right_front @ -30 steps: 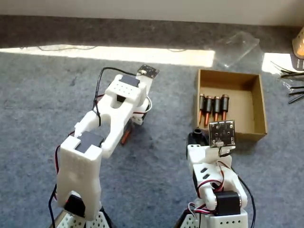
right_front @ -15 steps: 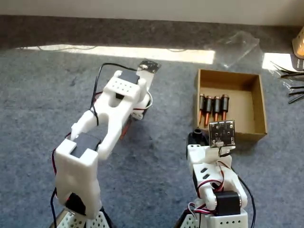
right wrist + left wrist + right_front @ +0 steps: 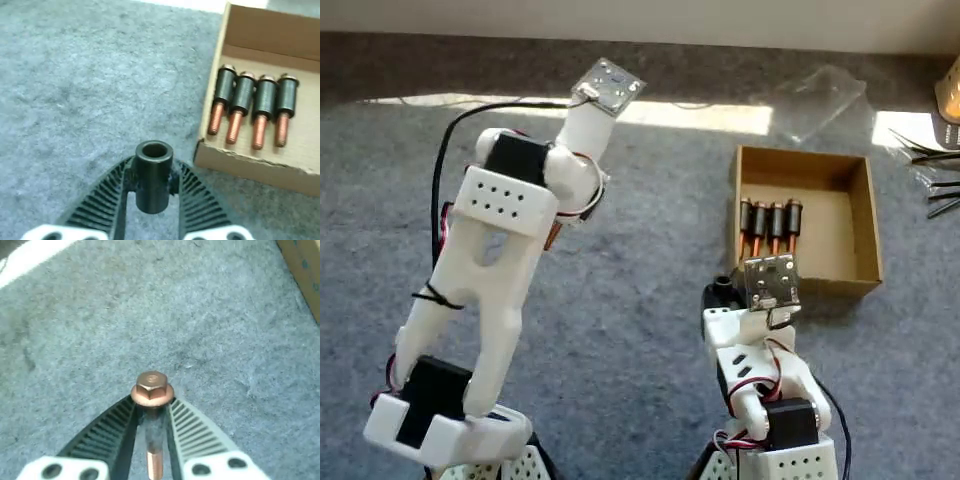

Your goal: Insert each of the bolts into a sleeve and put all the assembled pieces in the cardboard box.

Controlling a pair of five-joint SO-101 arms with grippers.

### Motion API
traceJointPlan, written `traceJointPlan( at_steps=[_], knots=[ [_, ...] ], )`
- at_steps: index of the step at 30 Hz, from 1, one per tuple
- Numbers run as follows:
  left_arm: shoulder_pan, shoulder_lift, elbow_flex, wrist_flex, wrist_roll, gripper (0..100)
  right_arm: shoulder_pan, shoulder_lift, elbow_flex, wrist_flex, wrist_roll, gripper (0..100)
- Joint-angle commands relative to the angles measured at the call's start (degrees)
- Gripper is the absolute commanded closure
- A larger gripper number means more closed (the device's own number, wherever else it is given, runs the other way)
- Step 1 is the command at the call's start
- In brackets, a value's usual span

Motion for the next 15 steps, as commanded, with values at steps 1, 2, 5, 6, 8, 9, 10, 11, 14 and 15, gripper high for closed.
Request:
traceJointPlan(
  at_steps=[1, 2, 5, 6, 8, 9, 10, 11, 14, 15],
  knots=[
    [-2.95, -8.84, -0.92, 0.26, -0.26, 99, -3.74, -0.66, 0.66, -5.14, -0.09, 99.5],
    [-3.03, -10.33, 0.31, 0.26, -0.26, 99, -4.35, -0.66, 0.92, -5.93, -0.09, 99.5],
    [-3.21, -14.90, 4.62, -0.18, -0.35, 99, -7.08, -0.66, 1.45, -8.75, -0.09, 99.5],
    [-3.21, -16.66, 6.11, -0.18, -0.35, 99, -8.40, -0.66, 1.45, -9.36, -0.09, 99.5],
    [-3.03, -20.26, 8.75, -0.18, -0.35, 99, -11.30, -0.66, 1.45, -9.80, -0.09, 99.5],
    [-2.95, -22.20, 9.71, -0.26, -0.35, 99, -12.88, -0.66, 1.45, -10.51, -0.09, 99.5],
    [-2.86, -24.22, 10.77, -0.79, -0.35, 99, -14.37, -0.66, 1.54, -11.30, -0.09, 99.5],
    [-2.86, -26.15, 11.82, -1.14, -0.35, 99, -15.43, -0.66, 1.98, -12.26, -0.09, 99.5],
    [-3.12, -32.31, 15.87, -3.43, -0.35, 99, -16.40, -0.66, 3.38, -18.24, -0.09, 99.5],
    [-3.12, -34.33, 17.54, -4.40, -0.35, 99, -16.13, -0.66, 3.74, -20.18, -0.26, 99.5]
  ],
)
